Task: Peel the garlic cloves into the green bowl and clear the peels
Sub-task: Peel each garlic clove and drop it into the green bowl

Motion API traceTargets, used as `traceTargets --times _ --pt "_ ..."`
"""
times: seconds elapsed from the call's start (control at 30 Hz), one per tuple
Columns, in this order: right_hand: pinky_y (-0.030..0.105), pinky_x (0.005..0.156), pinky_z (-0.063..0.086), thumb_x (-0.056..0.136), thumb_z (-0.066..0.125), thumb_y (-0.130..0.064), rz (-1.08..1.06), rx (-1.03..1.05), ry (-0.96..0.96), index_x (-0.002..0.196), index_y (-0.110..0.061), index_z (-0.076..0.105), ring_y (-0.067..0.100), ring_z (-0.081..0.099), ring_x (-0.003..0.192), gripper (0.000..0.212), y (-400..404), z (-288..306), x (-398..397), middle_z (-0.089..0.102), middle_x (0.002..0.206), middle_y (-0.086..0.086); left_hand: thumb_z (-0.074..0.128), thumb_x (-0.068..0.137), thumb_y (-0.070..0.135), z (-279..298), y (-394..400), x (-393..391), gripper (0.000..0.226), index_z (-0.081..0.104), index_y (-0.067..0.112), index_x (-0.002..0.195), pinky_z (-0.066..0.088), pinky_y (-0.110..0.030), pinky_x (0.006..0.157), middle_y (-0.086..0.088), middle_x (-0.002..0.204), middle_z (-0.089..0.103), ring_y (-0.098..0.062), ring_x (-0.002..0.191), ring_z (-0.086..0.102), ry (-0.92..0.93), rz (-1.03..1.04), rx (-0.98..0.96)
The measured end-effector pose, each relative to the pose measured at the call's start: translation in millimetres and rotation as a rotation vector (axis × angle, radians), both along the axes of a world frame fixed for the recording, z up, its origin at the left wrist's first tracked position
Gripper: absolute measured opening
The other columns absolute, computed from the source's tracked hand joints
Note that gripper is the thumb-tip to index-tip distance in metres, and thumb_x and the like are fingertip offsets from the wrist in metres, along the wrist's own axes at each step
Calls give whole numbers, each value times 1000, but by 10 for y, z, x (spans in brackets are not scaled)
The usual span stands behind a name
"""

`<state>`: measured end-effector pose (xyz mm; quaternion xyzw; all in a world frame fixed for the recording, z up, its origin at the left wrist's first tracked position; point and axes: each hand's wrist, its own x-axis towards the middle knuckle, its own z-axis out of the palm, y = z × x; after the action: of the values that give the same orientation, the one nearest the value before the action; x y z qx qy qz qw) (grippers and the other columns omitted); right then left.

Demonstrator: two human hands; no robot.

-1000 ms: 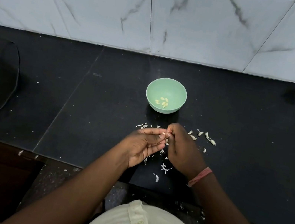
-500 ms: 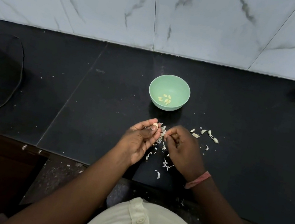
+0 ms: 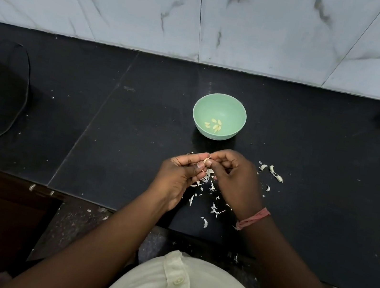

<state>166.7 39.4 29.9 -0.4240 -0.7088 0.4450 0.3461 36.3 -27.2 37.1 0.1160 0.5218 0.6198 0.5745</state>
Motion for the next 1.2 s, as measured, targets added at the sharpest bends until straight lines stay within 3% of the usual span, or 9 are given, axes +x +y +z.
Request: traceTargets --times 0.27,0.5,0.63,0.87,0.97,1.07,1.2 --pt "23 63 47 91 67 -16 149 84 -112 89 -24 61 8 57 67 10 54 -51 58 60 75 -12 58 92 -10 -6 -6 -44 23 73 1 104 57 -20 78 -10 93 76 -11 79 68 109 -102 3" --pt "14 64 37 92 60 -7 185 220 -210 89 -17 58 1 53 72 10 66 -38 88 55 75 -15 61 91 -8 38 22 -59 19 71 -4 107 58 -19 70 -11 91 76 -11 77 70 53 -128 -28" --pt "9 68 34 95 53 -7 233 287 -272 95 -10 54 5 45 75 3 21 -46 66 54 86 -4 62 90 -8 48 23 -63 19 71 -4 106 59 -19 70 -12 92 76 -13 80 73 -27 -110 -49" --pt "10 70 34 102 48 -12 265 273 -260 98 -11 50 6 47 79 5 -50 -105 86 53 91 -4 58 91 -9 0 18 -29 15 67 0 99 60 -22 68 -15 89 69 -18 76 73 -272 33 -93" --pt "11 70 35 101 50 -10 295 271 -223 97 -11 51 2 47 79 4 -70 -94 113 50 88 -7 55 93 -10 17 33 -43 17 67 1 97 62 -25 70 -13 83 73 -20 73 74 -322 89 -99" --pt "12 70 38 96 56 -5 254 215 -171 94 -11 54 -1 52 76 7 -87 -109 127 53 82 -14 58 92 -8 34 35 -74 17 68 4 99 62 -27 73 -13 93 75 -20 78 75 -318 113 -83" --pt "33 78 59 92 54 -1 81 0 -42 102 -18 66 10 70 84 23 -114 -117 71 70 89 -9 60 90 -9 31 35 -66 19 70 3 101 61 -24 73 -13 97 76 -17 81 74 -267 126 -72"
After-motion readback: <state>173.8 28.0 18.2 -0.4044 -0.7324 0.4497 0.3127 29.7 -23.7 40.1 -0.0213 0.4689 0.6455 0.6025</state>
